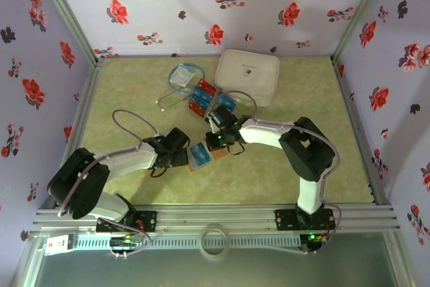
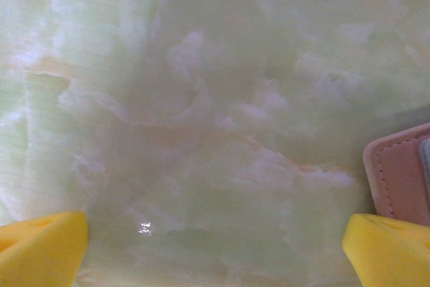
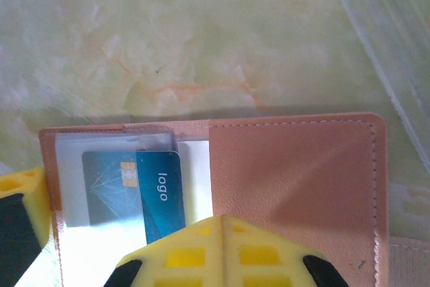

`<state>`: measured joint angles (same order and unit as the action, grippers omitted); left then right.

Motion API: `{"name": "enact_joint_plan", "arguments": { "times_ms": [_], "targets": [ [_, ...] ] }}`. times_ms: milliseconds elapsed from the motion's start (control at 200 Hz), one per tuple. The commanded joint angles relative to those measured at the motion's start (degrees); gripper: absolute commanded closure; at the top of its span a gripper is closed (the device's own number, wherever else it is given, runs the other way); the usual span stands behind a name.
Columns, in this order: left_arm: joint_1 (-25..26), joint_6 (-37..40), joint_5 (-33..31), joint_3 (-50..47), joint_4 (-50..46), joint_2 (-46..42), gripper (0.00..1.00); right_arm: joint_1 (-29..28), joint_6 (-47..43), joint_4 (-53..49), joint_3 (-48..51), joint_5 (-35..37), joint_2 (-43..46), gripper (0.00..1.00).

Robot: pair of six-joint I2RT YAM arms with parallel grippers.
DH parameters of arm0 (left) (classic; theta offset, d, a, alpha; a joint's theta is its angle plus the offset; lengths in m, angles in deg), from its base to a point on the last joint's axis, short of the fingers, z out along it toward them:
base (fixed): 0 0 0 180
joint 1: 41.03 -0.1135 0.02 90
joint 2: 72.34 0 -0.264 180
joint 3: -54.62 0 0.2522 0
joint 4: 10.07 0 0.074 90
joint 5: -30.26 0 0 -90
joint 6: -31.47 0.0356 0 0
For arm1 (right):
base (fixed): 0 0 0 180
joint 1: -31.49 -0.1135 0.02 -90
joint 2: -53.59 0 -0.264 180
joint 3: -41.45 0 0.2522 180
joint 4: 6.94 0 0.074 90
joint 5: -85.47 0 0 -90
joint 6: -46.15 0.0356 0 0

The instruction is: Put the credit cards into the card holder

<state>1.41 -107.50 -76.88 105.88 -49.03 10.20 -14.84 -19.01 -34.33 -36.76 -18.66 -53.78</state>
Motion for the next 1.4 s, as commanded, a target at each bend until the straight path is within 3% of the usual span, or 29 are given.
{"name": "enact_joint_plan", "arguments": {
  "times_ms": [0, 1115, 1190, 1395],
  "targets": [
    [0.22, 1.23, 1.35, -1.76, 4.94, 2.61, 0.0, -1.22, -0.49, -0.7, -1.73, -0.46, -1.66, 0.97],
    [-0.48, 2.89, 1.43, -1.33, 5.62, 2.85, 0.0, -6.95, 7.7, 6.11, 1.68, -2.94, -0.76, 0.98],
    [-1.38, 3.6, 1.47, -1.15, 5.08, 2.01, 0.0, -6.94, 8.16, 6.16, 1.69, -2.66, -0.01, 0.93],
    [-4.24, 6.11, 1.32, -0.37, 1.64, -2.33, 0.0, -6.46, 5.72, 1.15, 0.29, 1.6, 3.94, 0.65]
  ]
}}
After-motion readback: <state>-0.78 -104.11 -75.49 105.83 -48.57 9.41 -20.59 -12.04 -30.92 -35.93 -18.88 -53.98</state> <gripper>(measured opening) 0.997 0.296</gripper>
